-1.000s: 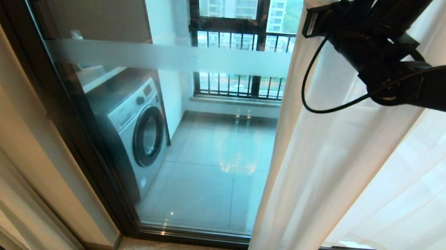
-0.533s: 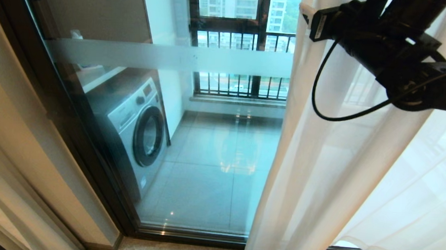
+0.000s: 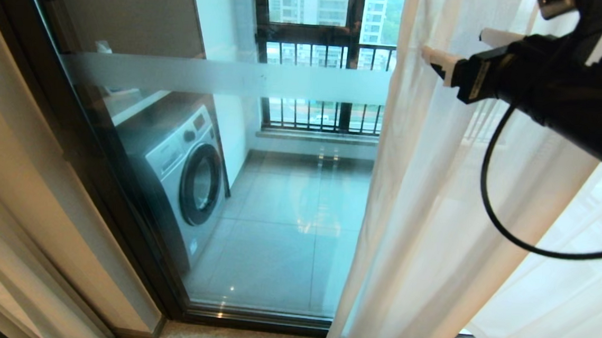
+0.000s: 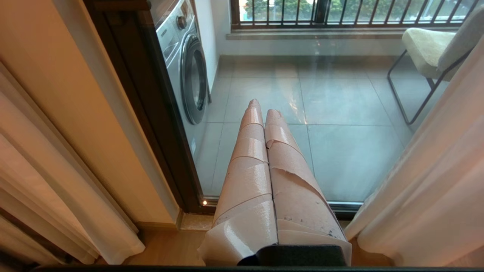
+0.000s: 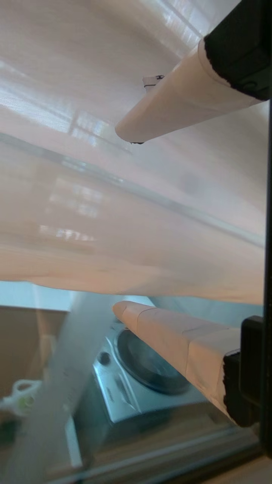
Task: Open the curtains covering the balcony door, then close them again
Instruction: Close the inner curtains on both sides
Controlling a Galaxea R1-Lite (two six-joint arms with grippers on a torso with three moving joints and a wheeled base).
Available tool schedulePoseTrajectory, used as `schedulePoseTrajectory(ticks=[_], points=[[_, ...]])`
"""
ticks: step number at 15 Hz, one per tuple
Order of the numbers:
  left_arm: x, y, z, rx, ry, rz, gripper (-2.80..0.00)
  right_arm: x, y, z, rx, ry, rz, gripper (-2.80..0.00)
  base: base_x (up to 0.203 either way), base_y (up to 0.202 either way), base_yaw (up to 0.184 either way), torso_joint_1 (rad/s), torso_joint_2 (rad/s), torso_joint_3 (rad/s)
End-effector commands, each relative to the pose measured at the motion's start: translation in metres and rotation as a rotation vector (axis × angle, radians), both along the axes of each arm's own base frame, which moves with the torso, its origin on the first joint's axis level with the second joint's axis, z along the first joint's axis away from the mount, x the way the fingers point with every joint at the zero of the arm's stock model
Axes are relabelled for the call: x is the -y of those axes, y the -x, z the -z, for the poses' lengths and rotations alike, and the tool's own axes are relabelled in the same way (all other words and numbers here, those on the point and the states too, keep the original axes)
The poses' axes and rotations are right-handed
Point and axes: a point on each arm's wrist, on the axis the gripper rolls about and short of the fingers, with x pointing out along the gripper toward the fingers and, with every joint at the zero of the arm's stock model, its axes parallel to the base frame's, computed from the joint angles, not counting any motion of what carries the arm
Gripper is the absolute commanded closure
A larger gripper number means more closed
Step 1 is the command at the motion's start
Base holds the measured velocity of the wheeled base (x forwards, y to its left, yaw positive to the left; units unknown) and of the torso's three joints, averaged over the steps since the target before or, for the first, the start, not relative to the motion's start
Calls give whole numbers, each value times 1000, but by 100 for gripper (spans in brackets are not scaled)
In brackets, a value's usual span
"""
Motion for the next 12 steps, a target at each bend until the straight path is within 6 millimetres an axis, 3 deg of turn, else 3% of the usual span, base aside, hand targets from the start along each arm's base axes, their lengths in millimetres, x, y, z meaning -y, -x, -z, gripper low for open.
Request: schedulePoseTrajectory(ticks=[1, 6, 10, 11, 12], points=[[0, 0, 0, -1, 0, 0, 0, 17, 47, -2, 20, -8, -17, -280, 0, 0, 0, 0, 0, 0], [0, 0, 0, -1, 0, 0, 0, 51, 124, 51, -69, 37, -48, -280, 0, 0, 0, 0, 0, 0], [0, 0, 0, -1, 0, 0, 0, 73, 166, 98, -131, 70, -57, -280, 0, 0, 0, 0, 0, 0], [0, 0, 0, -1, 0, 0, 0, 77, 172, 107, -142, 76, -57, 0, 0, 0, 0, 0, 0, 0], [0, 0, 0, -1, 0, 0, 0, 80, 178, 113, -152, 80, -55, 0, 0, 0, 0, 0, 0, 0]])
